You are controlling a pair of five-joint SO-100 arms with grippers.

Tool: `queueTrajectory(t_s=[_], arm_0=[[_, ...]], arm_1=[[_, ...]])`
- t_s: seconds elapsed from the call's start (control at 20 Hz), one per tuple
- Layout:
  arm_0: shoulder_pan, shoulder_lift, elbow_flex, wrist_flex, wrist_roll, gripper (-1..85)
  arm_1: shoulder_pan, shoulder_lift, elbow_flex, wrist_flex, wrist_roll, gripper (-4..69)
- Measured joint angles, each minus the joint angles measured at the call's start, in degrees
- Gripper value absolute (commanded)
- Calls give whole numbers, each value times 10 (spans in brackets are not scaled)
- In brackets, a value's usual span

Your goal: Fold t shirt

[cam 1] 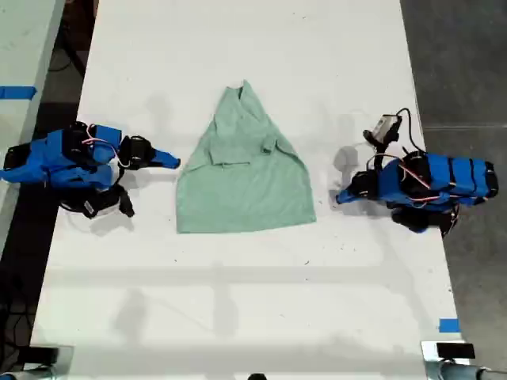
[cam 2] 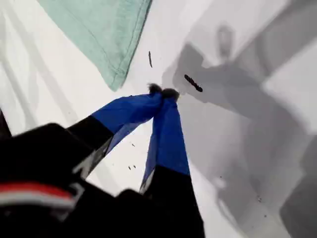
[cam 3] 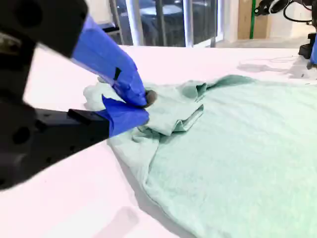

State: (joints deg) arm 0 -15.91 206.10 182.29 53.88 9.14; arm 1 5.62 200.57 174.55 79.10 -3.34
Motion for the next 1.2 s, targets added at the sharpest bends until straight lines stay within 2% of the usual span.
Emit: queueTrajectory(t_s=[0.15, 0.2, 0.3, 0.4, 0.6, 0.7, 0.9, 0.95, 1.0, 1.2], arm_0=[[0, 0, 0, 0, 0, -2], [0, 0, 0, 0, 0, -2], [0, 0, 0, 0, 0, -2], [-1, 0, 0, 0, 0, -2], [-1, 0, 0, 0, 0, -2], [-1, 0, 0, 0, 0, -2], [-1, 0, 0, 0, 0, -2], [-1, 0, 0, 0, 0, -2], [-1, 0, 0, 0, 0, -2], [-1, 0, 0, 7, 0, -2]], arm_1=[[40, 0, -1, 0, 40, -22], [32, 2, -2, 0, 39, -14], [41, -33, -18, -1, 38, 76], [40, -137, -60, -40, 38, 191], [25, -486, -244, -128, 27, 263], [25, -635, -312, -174, 12, 258], [33, -845, -442, -209, -28, 225], [43, -893, -467, -217, -39, 129], [53, -940, -491, -222, -46, -20], [59, -1018, -560, -192, -13, -19]])
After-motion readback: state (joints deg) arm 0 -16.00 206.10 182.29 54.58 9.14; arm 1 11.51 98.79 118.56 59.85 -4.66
